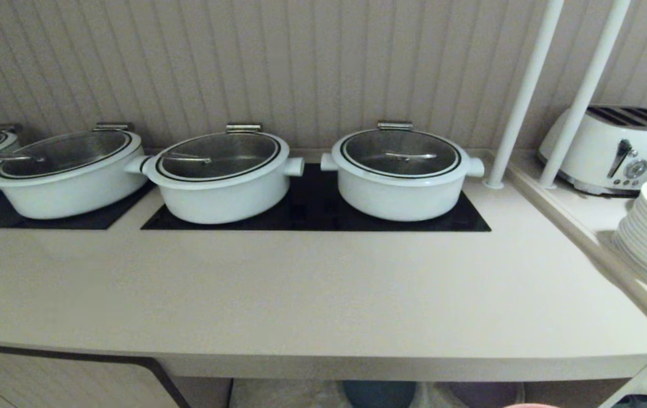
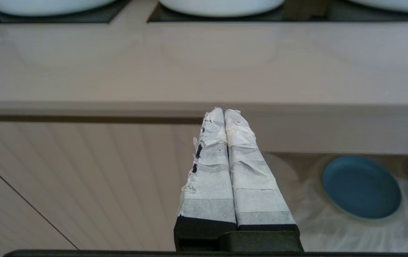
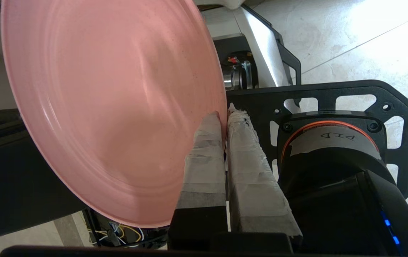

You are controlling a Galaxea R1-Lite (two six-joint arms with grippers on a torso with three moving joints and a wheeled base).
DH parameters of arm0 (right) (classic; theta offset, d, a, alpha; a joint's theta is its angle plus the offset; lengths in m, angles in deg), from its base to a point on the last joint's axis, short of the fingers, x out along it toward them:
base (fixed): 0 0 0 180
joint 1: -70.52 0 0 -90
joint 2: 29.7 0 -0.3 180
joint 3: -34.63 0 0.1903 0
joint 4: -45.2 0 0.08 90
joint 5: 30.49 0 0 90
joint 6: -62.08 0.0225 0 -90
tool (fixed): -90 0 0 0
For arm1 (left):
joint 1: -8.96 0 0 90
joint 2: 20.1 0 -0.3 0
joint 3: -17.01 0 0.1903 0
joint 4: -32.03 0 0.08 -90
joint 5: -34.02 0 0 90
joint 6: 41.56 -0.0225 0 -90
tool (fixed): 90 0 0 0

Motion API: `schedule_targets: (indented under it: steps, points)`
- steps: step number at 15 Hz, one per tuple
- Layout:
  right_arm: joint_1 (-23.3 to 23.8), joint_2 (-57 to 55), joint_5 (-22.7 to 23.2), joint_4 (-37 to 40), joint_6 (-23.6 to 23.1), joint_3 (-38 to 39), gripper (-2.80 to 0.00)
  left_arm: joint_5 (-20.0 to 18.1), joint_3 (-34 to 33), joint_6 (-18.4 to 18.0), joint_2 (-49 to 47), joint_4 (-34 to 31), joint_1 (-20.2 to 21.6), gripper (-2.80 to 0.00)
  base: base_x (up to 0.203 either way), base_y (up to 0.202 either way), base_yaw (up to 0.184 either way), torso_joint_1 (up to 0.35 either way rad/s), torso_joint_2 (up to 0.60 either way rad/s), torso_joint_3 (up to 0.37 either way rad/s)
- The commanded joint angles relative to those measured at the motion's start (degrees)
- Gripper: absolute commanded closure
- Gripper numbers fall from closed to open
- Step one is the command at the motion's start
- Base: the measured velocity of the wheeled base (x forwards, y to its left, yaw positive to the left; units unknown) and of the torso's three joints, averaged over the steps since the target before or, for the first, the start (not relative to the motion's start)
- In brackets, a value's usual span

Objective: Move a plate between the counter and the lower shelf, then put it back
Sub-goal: Put the plate in the cupboard

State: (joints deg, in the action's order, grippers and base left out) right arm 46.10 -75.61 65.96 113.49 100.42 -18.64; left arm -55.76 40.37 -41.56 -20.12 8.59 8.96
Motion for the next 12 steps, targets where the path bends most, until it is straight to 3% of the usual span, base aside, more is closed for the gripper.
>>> schedule_targets:
  steps: [1,7,12]
  points:
    - [-0.10,0.03,0.06,0.25,0.24,0.02,0.00,0.04,0.00,0.00,0.02,-0.02,0.00,0.00,0.000,0.000,0.000,-0.172,0.34,0.164]
    - [-0.10,-0.06,0.06,0.34,0.24,0.39,0.00,0.04,0.00,0.00,0.02,-0.02,0.00,0.00,0.000,0.000,0.000,-0.182,0.37,0.187]
    - [-0.10,-0.13,0.06,0.34,0.24,1.25,0.00,0.04,0.00,0.00,0.02,-0.02,0.00,0.00,0.000,0.000,0.000,-0.267,0.53,0.263]
